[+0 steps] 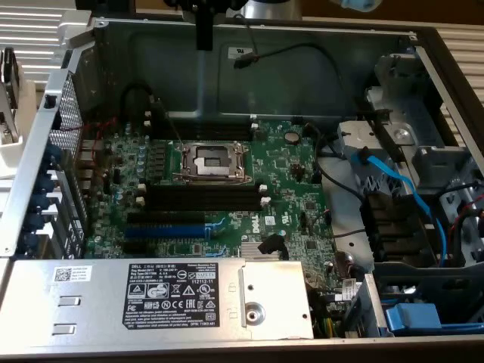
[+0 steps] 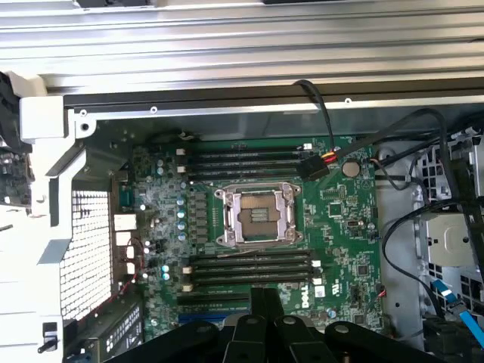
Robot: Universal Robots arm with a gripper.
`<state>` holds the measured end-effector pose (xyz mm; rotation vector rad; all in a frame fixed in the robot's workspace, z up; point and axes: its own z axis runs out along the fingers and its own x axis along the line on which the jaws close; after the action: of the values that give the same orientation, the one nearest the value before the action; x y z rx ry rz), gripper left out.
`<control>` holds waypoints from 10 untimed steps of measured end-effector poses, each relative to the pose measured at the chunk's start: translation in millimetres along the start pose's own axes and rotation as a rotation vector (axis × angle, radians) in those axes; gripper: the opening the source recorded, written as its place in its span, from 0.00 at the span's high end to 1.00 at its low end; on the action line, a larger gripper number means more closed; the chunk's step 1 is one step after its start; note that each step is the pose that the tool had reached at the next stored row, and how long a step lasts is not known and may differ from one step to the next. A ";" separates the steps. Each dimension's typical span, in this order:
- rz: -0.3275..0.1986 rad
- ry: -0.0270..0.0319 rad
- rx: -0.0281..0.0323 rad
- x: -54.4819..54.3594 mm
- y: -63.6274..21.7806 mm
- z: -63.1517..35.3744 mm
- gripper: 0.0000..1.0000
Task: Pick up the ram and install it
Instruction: 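Reach for the ram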
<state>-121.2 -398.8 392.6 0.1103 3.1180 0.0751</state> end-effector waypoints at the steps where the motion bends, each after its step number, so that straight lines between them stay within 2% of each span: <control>1: 0.000 0.0000 0.0000 0.0 0.0 0.0 0.90; 6: 0.000 0.0000 0.0003 0.5 0.3 -0.2 0.90; 10: 0.000 -0.0006 0.0089 5.8 2.3 -5.6 0.90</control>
<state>-126.9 -396.3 398.2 0.1102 3.1181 0.0612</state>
